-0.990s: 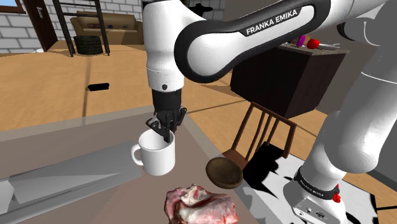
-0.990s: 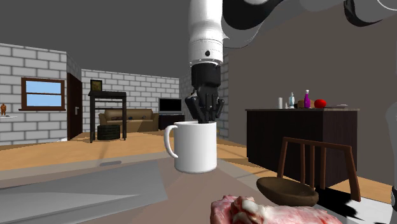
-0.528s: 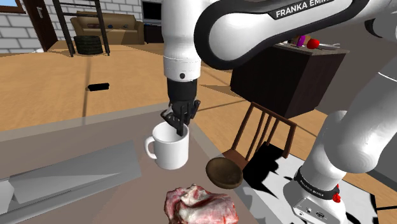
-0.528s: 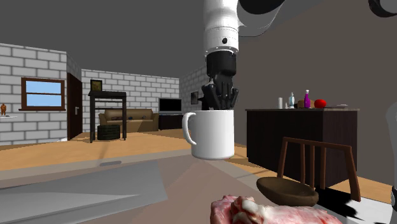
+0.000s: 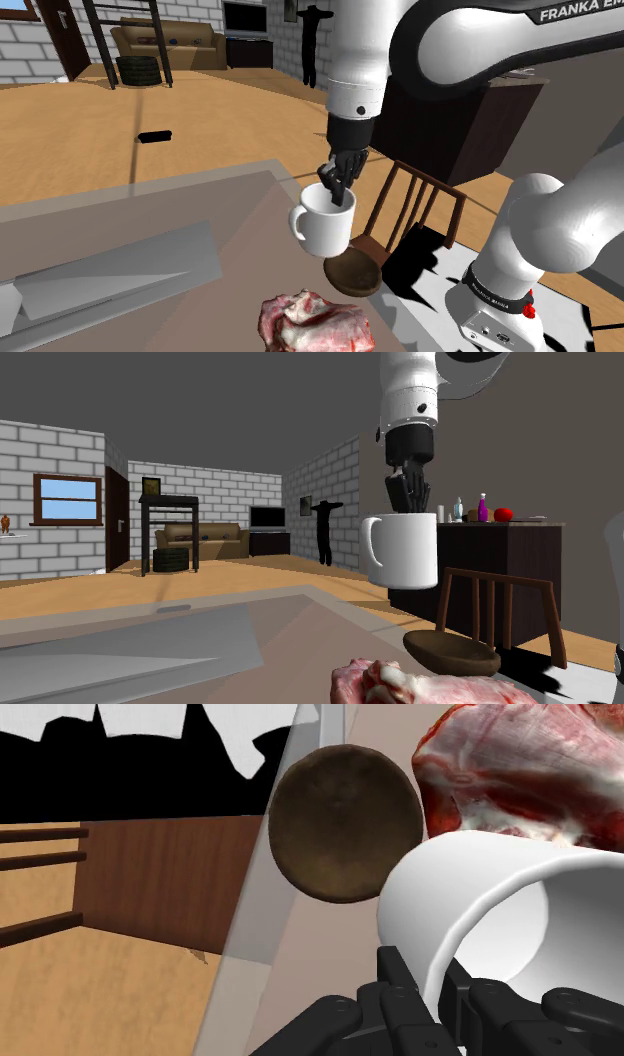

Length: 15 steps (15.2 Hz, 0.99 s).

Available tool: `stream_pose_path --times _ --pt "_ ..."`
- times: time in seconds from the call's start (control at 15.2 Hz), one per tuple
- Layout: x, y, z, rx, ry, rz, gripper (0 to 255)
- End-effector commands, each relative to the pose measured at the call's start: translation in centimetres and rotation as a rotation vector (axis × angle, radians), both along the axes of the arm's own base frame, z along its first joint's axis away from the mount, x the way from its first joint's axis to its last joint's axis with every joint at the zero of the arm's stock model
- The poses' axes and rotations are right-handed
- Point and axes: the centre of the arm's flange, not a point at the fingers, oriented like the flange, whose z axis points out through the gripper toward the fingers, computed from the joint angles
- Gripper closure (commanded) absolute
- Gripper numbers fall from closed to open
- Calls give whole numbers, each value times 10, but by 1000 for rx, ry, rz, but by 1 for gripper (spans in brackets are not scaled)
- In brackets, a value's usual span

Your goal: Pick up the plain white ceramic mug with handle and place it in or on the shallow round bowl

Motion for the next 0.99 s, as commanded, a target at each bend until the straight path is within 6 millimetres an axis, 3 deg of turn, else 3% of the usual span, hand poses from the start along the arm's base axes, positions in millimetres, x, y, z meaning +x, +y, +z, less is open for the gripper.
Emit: stream_pose_path --times 0.0,0.2,0.92 --pt "-18 -18 3 1 0 1 255" --pt "-45 -47 9 1 0 1 255" --pt "-47 -49 -43 1 0 1 255"
